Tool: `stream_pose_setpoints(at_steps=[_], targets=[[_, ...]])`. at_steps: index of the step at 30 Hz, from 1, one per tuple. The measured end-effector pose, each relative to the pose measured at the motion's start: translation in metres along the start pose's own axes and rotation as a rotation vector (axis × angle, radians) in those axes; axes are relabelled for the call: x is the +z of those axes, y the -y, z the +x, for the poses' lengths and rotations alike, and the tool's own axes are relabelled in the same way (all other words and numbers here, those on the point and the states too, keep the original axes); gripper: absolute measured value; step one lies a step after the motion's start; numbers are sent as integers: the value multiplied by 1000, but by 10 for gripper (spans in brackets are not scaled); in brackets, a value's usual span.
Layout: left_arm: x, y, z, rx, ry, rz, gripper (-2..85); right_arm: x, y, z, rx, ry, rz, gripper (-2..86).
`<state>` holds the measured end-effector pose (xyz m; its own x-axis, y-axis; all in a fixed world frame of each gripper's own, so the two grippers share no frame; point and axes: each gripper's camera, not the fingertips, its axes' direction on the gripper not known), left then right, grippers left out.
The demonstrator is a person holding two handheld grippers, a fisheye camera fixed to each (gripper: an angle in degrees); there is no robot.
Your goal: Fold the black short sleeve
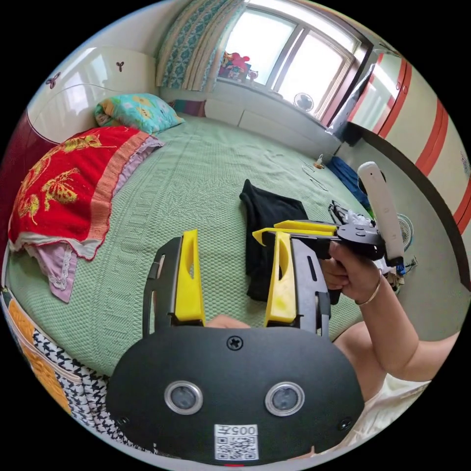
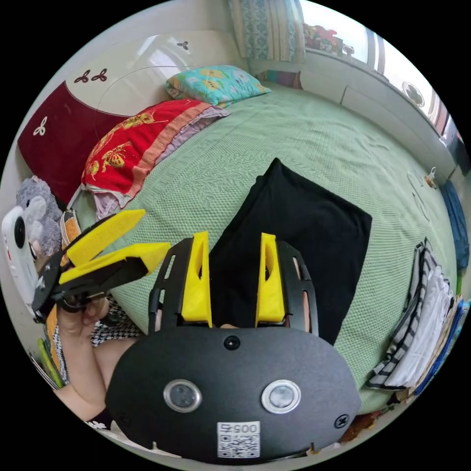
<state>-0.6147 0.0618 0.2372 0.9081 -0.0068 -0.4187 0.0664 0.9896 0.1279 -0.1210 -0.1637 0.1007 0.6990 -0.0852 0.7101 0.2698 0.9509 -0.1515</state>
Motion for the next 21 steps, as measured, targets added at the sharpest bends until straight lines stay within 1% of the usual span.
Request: stream_pose_setpoints(at_steps=[2,6,8,9,10,12,14,17,19,21], targets=[[5,-1,-7,-16,7,-6,206,9,8,-8,-41,-86,-23,118],[20,-3,-28,-98,-24,-18,202,22,14,-15,-72,-173,-52,111],[27,-3,-31,-109,-50,-20,200,20,18,-15,-79,-256,-51,88],[31,-2,-30,-104,-69,-17,200,18,19,-14,-82,-268,-45,75],[35,-1,-27,-90,-96,-14,200,15,20,-8,-81,-253,-42,50],[44,-1,-20,-58,-119,-25,202,5,24,9,-24,-170,-44,27],[54,-1,-11,-9,-106,-52,206,-16,28,37,69,-34,-15,-6],[72,-2,8,78,-134,-85,212,-39,30,69,151,87,3,-13],[90,-3,29,131,-233,-110,216,-50,32,85,185,140,10,-13],[103,-3,48,184,-286,-120,223,-56,34,99,214,188,8,-13]])
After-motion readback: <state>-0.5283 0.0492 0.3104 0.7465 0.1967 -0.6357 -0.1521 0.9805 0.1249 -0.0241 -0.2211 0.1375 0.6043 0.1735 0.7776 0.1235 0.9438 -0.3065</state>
